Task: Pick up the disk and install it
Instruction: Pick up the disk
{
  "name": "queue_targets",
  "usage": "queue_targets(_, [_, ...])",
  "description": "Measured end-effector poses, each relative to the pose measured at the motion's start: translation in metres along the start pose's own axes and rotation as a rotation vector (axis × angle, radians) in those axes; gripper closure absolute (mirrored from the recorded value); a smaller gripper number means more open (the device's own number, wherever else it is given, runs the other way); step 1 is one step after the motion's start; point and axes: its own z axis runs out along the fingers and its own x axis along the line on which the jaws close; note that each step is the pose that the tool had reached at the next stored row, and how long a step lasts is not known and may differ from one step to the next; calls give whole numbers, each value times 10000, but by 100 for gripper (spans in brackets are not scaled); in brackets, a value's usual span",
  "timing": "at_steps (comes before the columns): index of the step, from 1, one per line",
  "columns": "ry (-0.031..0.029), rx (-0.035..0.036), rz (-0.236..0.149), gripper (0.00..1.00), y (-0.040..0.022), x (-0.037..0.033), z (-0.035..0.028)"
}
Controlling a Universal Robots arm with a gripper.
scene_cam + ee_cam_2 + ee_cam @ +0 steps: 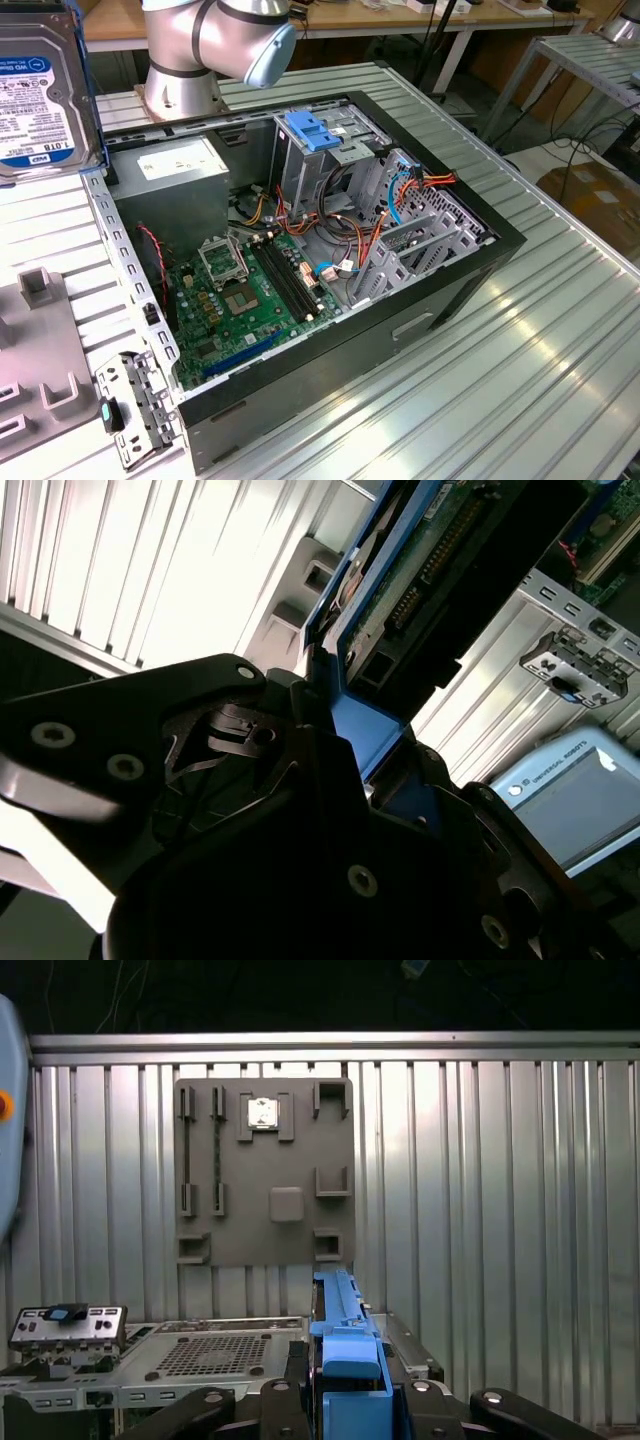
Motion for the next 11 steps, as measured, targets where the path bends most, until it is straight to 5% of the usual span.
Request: queue_targets(11, [0,-1,7,63,-133,2,-2])
